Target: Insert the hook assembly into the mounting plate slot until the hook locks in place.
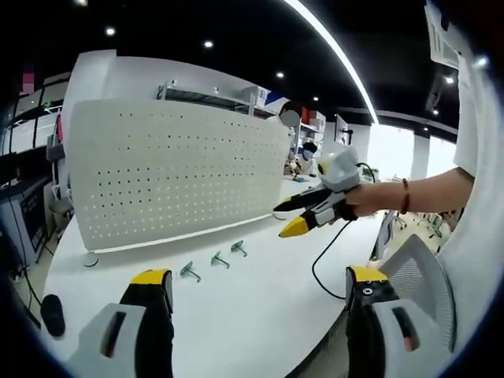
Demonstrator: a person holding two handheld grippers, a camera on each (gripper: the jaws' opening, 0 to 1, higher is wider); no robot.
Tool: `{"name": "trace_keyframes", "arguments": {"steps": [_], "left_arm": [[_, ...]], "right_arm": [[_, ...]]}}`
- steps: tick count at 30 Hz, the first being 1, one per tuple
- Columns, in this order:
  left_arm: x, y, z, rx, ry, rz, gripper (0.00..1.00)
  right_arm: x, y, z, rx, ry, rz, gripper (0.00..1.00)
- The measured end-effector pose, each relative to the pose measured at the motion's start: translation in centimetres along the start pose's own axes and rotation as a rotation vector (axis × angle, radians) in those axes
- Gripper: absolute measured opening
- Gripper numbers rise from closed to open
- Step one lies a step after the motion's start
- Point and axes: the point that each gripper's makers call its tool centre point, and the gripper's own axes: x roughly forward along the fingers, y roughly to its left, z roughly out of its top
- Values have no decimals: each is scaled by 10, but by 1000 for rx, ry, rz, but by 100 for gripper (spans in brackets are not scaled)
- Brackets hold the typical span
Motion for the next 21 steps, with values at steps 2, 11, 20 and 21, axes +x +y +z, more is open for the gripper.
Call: {"name": "trace_keyframes", "arguments": {"steps": [2, 11, 20, 21], "left_arm": [[0, 0, -1, 0, 2, 2, 93], [-2, 3, -3, -2, 11, 7, 93], [-2, 2, -4, -1, 20, 9, 93], [-2, 2, -4, -1, 21, 9, 93]], "right_arm": [[1, -2, -1, 0, 4, -1, 69], [8, -5, -6, 15, 13, 5, 68], [18, -7, -15, 9, 45, 17, 68], [19, -8, -15, 8, 47, 16, 68]]}}
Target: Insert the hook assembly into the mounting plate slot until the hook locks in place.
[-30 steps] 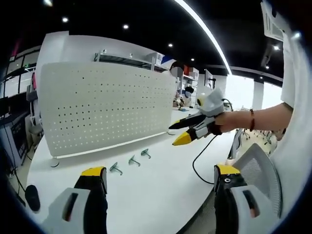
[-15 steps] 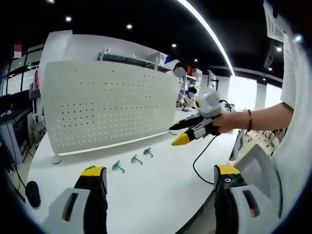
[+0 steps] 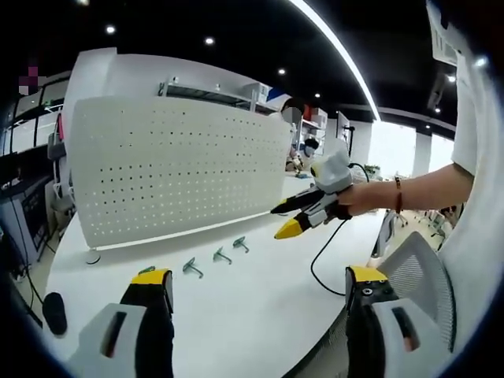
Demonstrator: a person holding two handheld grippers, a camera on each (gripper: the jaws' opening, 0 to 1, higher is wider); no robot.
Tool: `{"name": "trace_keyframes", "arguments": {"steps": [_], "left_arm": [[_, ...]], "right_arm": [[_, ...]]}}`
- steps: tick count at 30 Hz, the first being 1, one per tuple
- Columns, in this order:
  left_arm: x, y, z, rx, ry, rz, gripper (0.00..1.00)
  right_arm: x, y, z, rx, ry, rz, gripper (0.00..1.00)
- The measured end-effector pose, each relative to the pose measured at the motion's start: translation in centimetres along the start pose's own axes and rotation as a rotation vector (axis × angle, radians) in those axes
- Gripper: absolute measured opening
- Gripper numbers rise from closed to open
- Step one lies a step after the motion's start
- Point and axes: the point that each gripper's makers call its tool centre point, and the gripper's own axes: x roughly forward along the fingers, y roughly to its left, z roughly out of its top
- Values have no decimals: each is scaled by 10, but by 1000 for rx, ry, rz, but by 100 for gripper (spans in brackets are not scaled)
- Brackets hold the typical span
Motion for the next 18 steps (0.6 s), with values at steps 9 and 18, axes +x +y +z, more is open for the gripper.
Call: {"name": "trace_keyframes", "arguments": {"steps": [9, 18], "left_arm": [[0, 1, -2, 2, 10, 1, 92], [-2, 2, -4, 3, 22, 4, 92]], "right_arm": [[8, -8, -5, -21, 41, 4, 68], [15, -9, -8, -12, 52, 14, 67]]}}
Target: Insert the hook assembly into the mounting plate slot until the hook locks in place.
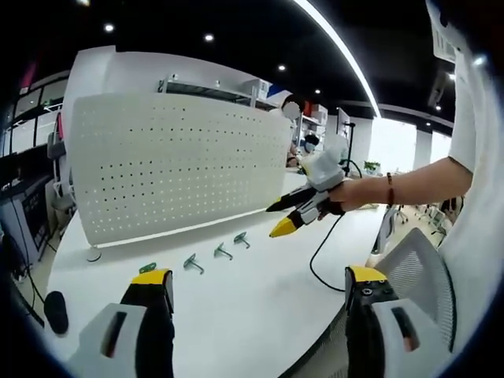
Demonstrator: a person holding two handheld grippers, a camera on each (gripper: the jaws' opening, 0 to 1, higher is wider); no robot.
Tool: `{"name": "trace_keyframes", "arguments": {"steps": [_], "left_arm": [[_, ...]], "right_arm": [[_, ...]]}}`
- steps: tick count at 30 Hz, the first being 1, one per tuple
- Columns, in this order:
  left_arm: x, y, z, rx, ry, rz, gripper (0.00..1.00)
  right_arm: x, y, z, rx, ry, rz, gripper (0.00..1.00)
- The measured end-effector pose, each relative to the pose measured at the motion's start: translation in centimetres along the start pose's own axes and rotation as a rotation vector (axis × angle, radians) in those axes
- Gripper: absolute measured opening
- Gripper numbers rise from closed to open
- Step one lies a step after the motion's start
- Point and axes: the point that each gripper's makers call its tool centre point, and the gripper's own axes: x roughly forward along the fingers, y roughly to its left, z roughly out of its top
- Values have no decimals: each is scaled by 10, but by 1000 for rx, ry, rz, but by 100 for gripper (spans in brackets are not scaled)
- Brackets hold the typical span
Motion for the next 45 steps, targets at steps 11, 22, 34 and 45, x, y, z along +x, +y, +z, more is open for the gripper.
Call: {"name": "trace_keyframes", "arguments": {"steps": [11, 22, 34, 45], "left_arm": [[1, 1, 0, 5, 8, -3, 92], [1, 0, -3, 2, 16, 2, 92], [3, -3, -4, -1, 15, -4, 92], [4, -2, -3, -4, 13, -5, 92]], "right_arm": [[8, -1, -6, -4, 26, 19, 67], [13, -10, -7, -2, 39, 22, 65], [24, -16, -16, 19, 66, 27, 64], [32, -16, -14, 21, 75, 38, 63]]}}
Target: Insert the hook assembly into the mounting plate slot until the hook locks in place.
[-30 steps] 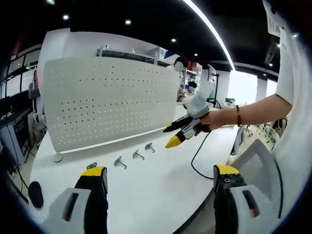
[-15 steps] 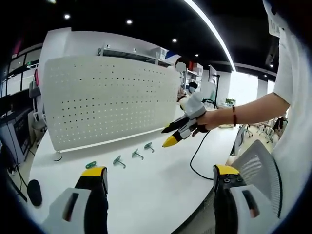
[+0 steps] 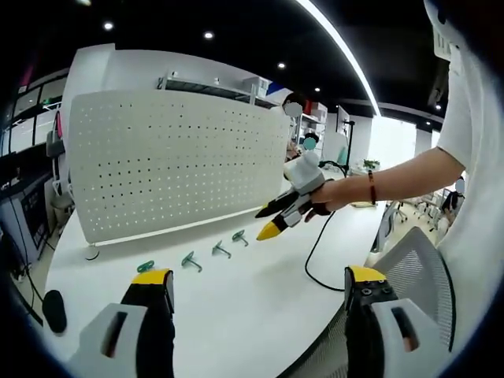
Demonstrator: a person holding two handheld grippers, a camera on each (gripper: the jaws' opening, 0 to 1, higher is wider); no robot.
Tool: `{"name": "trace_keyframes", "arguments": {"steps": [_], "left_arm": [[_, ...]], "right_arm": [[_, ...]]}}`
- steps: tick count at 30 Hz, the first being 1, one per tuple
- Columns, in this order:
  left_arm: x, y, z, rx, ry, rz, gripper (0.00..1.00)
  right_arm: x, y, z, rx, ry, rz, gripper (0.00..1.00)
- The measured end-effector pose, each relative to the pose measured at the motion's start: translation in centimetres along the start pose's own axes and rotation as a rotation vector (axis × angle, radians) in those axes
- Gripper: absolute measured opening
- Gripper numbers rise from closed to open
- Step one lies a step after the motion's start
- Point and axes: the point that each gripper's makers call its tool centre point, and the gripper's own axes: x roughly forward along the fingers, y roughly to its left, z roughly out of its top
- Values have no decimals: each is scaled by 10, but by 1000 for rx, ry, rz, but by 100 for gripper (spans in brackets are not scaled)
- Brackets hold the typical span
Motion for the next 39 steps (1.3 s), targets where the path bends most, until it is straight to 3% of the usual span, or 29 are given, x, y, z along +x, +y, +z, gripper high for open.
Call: {"name": "trace_keyframes", "arguments": {"steps": [15, 23, 39], "left_arm": [[1, 2, -1, 1, 10, -5, 91], [1, 2, -1, -1, 11, -4, 91], [4, 2, -4, -10, 19, -3, 90]], "right_arm": [[8, -8, 1, 10, 9, -3, 60], [13, -8, 3, 19, 6, 17, 52], [22, -15, 3, 38, 12, 20, 49]]}}
